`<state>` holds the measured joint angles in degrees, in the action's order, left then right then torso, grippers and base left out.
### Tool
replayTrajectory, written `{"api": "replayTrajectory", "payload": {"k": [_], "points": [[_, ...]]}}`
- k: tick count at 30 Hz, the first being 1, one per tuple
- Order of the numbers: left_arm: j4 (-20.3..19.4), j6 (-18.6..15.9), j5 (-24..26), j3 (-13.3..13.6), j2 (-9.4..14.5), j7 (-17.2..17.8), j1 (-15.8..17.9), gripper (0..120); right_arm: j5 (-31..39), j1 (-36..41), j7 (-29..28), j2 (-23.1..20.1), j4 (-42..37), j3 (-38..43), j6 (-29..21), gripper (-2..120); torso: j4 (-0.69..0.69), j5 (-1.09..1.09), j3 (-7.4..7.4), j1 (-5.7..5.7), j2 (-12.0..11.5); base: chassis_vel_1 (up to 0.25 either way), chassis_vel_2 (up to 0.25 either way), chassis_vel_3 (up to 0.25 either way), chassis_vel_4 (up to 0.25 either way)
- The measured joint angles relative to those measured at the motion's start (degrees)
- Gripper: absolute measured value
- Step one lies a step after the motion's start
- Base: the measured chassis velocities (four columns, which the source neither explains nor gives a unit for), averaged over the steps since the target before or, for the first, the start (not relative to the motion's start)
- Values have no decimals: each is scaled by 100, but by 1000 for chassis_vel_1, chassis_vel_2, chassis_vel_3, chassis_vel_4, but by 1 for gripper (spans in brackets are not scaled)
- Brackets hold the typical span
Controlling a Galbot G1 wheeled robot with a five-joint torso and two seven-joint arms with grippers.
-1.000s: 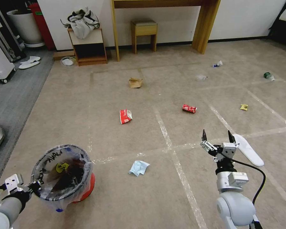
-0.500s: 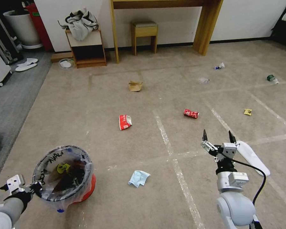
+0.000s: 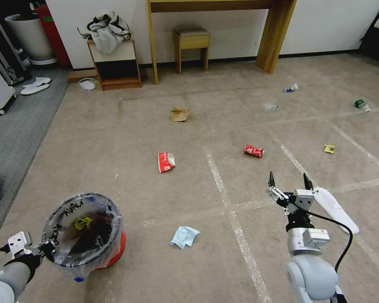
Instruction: Pick up the trash bin and place the garbage on the floor into it.
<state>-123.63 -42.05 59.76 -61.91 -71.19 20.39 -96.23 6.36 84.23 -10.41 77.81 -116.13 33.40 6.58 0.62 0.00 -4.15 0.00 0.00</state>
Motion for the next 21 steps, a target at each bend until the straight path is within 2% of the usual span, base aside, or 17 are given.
{"api": "replayTrajectory", "payload": {"k": [21], "points": [[61, 19, -78, 41, -28, -8, 31, 0, 28, -92, -9, -101, 44, -61, 6, 100, 1, 0, 0, 0, 0, 0, 0, 0, 0]]}}
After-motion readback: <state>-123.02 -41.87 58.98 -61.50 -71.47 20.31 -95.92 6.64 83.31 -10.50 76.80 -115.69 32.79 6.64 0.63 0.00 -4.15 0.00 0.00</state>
